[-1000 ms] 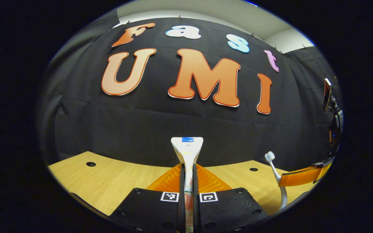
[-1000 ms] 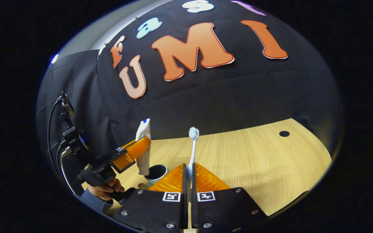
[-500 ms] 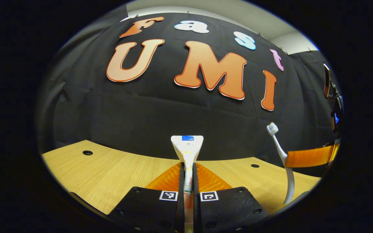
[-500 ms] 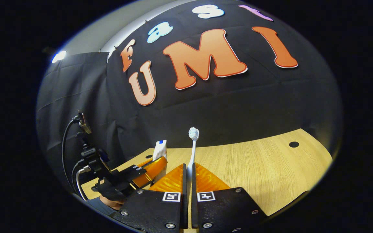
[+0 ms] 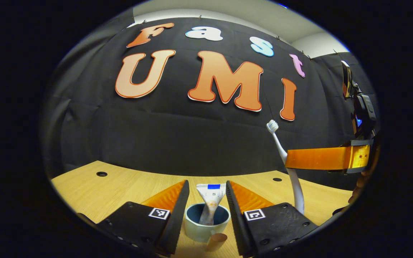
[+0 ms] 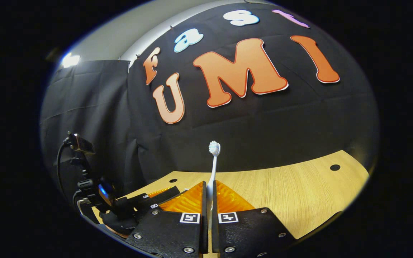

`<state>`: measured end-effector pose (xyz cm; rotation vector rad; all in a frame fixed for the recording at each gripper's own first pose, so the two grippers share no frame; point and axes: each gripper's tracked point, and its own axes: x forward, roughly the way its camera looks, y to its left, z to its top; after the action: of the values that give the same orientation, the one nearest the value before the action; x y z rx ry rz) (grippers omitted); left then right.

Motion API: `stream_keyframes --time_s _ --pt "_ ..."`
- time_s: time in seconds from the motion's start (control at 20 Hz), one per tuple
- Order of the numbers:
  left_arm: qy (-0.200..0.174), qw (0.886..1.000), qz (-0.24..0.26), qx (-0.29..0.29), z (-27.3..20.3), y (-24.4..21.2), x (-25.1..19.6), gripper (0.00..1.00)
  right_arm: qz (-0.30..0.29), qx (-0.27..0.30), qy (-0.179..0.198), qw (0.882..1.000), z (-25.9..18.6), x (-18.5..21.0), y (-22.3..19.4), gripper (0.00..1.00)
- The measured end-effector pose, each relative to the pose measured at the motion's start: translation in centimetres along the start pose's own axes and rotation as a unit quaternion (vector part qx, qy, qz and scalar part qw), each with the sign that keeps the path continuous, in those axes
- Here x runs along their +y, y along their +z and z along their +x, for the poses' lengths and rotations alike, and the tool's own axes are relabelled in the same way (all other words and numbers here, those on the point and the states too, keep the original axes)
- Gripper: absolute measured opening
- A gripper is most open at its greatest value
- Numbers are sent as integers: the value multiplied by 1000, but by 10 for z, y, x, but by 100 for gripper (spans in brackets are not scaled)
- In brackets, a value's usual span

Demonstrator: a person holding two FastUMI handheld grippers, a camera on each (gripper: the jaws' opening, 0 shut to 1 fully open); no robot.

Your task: Put the toothbrush and toothpaste on the desktop into the cup, then pick up the cup and place it on the coaster on the desktop.

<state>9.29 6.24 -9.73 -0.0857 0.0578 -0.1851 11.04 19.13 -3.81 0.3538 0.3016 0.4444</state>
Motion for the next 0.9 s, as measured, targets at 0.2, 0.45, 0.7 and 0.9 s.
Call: stream_keyframes --time_s 0.2,0.45,0.7,0.9 --pt "7 1000 2 0 -24 3 9 85 3 -26 13 1000 6 11 9 5" --pt "25 1000 6 10 -46 -5 28 90 4 -68 21 997 29 24 12 5" --pt "48 999 3 25 -61 -14 48 95 2 -100 29 995 50 32 7 5" --pt "63 998 1 29 -68 -20 62 95 7 -114 25 993 67 30 -2 5"
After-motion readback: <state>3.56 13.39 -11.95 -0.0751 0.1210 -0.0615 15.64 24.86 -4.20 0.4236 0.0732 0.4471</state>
